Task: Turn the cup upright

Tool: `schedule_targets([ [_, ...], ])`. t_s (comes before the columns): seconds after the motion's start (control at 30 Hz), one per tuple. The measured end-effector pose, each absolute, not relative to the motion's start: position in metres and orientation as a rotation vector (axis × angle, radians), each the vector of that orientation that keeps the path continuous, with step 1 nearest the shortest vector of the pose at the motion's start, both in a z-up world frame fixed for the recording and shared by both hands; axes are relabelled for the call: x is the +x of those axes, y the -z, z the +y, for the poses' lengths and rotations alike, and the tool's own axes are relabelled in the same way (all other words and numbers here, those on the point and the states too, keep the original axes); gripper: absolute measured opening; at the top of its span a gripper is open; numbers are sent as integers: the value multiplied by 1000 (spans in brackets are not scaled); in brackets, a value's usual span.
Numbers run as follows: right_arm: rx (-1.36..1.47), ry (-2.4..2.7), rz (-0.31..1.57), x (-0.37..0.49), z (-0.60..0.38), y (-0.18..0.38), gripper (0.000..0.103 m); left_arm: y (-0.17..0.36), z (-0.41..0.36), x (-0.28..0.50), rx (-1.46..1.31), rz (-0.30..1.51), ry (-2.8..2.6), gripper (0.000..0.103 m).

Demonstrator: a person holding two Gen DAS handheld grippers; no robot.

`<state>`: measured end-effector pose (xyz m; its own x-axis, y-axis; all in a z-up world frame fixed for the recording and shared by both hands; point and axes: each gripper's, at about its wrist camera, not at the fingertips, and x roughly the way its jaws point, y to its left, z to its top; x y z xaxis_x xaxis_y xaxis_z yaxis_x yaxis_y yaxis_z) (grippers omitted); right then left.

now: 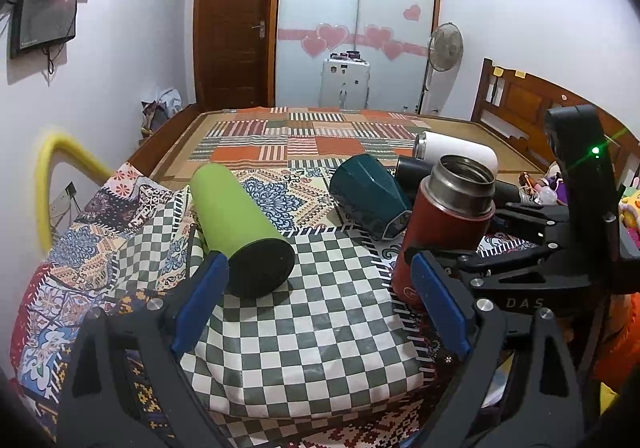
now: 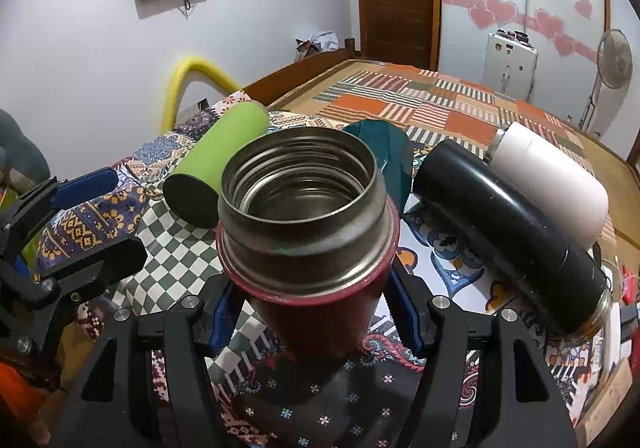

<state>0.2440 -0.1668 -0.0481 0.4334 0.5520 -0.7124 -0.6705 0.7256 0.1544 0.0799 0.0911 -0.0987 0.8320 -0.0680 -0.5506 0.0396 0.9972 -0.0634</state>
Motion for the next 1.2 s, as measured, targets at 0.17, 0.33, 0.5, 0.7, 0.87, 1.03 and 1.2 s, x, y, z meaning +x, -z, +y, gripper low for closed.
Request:
schedule_targets([
  [0.17,-129,-749,831,241,-175,45,73,85,87,71,-52,558,61,94],
  [0.33,-119,-731,769,220,-193,26,73,62,80,52,-50,492,61,94],
  [0.5,-52,-710,663,197,-221,-8,77,35,67,26,-47,406,67,94],
  [0.7,-9,-649,471,155,-250,-56,79,2,50,-13,-39,281,47,94],
  [0.87,21,-619,335,118,-266,-83,82,-18,34,-45,-12,187,26,94],
  [1.03,46,-583,245,94,-278,-96,83,-30,21,-72,-11,120,17,94],
  [1.2,60,-558,195,77,-282,-98,86,-32,14,-91,-12,84,5,99],
])
